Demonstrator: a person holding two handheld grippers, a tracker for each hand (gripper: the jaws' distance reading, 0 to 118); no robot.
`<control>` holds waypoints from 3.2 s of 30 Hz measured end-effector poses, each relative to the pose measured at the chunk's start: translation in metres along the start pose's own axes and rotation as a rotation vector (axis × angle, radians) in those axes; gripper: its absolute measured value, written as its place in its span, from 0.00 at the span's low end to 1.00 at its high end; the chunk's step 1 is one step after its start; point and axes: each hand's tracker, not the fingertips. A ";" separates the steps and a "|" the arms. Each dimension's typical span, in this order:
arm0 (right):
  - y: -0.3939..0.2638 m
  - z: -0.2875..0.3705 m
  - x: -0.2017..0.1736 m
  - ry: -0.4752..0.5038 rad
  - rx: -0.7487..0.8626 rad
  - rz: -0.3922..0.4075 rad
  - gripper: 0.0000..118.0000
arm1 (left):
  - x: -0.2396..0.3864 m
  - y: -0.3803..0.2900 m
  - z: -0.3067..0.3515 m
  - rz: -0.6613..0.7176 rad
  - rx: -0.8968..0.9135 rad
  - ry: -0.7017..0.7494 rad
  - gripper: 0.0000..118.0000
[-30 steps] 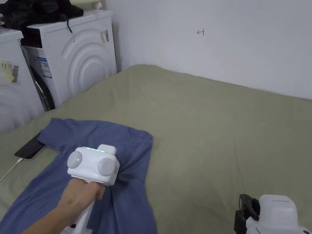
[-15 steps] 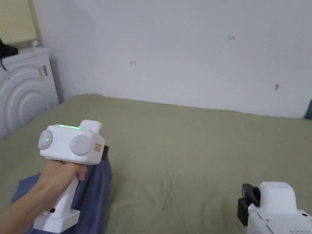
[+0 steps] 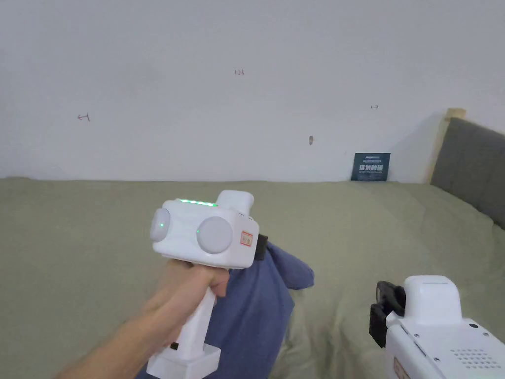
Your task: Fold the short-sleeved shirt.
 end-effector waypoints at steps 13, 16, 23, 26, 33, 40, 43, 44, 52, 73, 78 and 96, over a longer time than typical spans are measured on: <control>-0.037 -0.039 0.031 -0.065 -0.121 -0.017 0.00 | -0.006 -0.102 -0.157 0.068 -0.315 0.022 0.00; -0.039 -0.039 0.030 -0.061 -0.133 -0.031 0.00 | -0.014 -0.103 -0.139 0.098 -0.253 0.029 0.68; -0.034 -0.028 0.015 -0.031 -0.108 -0.045 0.00 | -0.047 -0.118 -0.010 0.072 0.022 0.186 0.83; -0.031 -0.018 0.007 -0.011 -0.084 -0.052 0.00 | -0.059 -0.129 0.070 0.074 0.197 0.318 0.29; -0.023 0.009 -0.016 0.030 -0.006 -0.042 0.00 | -0.078 -0.181 0.217 0.128 0.388 0.536 0.00; -0.026 0.018 -0.031 0.048 0.008 -0.046 0.00 | -0.084 -0.207 0.256 0.194 0.415 0.598 0.00; -0.026 0.017 -0.034 0.057 -0.002 -0.046 0.00 | -0.092 -0.209 0.246 0.217 0.390 0.597 0.00; -0.026 0.015 -0.035 0.055 -0.005 -0.043 0.00 | -0.094 -0.209 0.242 0.225 0.381 0.590 0.00; -0.033 -0.011 -0.041 0.061 -0.048 -0.031 0.00 | -0.141 -0.186 0.149 0.274 0.165 0.479 0.00; -0.082 -0.099 -0.022 0.034 -0.256 0.011 0.00 | -0.225 -0.178 -0.070 0.259 -0.313 0.414 0.37; -0.068 -0.139 -0.005 0.007 -0.290 0.016 0.00 | -0.220 -0.174 -0.067 0.238 -0.314 0.420 0.06; -0.121 -0.321 0.003 0.070 -0.791 -0.010 0.86 | -0.237 -0.181 -0.075 0.283 -0.314 0.364 0.06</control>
